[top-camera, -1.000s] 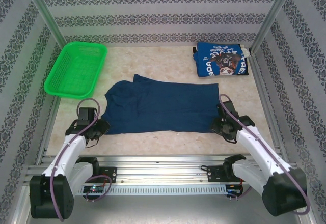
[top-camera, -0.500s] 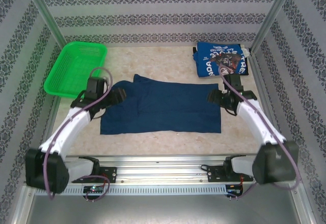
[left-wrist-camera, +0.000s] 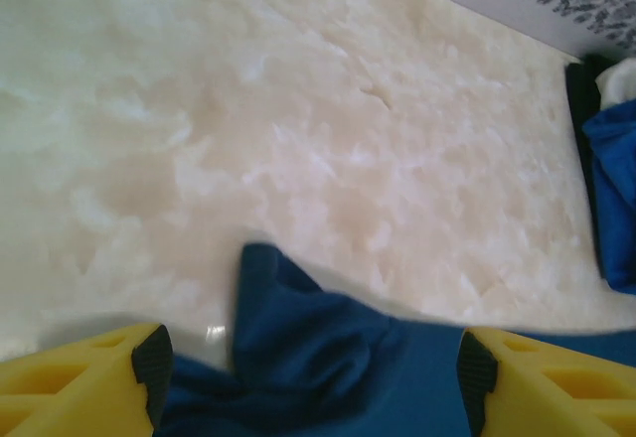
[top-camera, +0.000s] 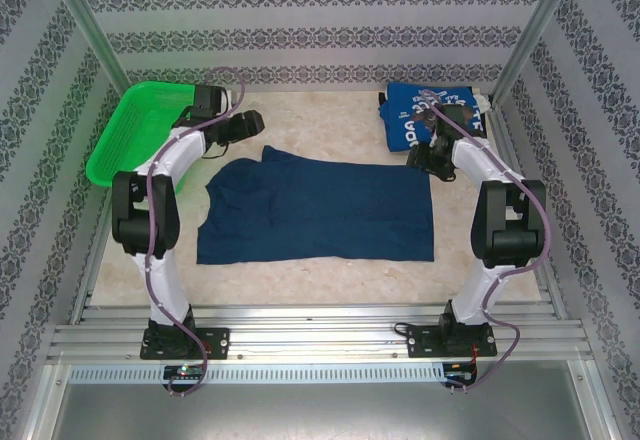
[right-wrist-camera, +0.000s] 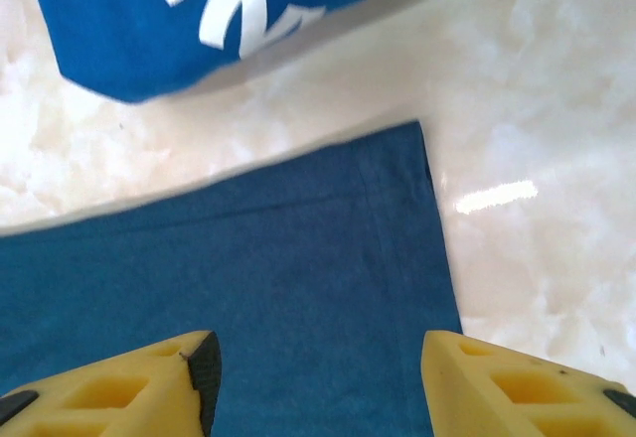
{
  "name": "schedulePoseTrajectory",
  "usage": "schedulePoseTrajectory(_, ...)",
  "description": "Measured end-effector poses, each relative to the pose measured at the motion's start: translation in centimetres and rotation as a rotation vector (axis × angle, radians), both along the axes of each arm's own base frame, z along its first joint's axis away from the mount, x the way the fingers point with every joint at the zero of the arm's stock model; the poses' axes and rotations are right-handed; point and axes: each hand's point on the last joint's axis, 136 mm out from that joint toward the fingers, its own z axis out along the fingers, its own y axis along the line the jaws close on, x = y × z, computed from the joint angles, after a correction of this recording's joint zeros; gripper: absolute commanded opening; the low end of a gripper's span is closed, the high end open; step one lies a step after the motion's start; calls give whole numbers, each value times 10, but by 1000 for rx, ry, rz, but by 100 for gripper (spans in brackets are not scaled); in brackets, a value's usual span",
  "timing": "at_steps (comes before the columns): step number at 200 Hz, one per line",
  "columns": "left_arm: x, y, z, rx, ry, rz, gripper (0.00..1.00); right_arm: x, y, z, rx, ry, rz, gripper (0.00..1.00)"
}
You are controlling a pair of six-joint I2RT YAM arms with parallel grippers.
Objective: Fold and stack the t-shirts
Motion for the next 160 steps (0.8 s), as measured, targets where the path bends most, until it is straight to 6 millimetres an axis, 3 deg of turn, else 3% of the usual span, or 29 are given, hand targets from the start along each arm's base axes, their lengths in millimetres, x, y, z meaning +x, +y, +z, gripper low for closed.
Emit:
schedulePoseTrajectory(29,24,-3,-1,15,26,-20,70,2,2,8,24,5,4,57)
schedulePoseTrajectory(74,30,-11,-8,0,90,-57,66,-9,8,8,77,57,16,56)
schedulePoseTrajectory(102,34,-25,-35,-3,161,-89,63,-19,13,4,104,107,25,57)
schedulePoseTrajectory(139,21,-36,-88,12,310,-109,61,-27,13,0,116,159,24,57)
schedulePoseTrajectory(160,22,-39,-101,15,345,-113,58,-26,10,4,115,164,25,57)
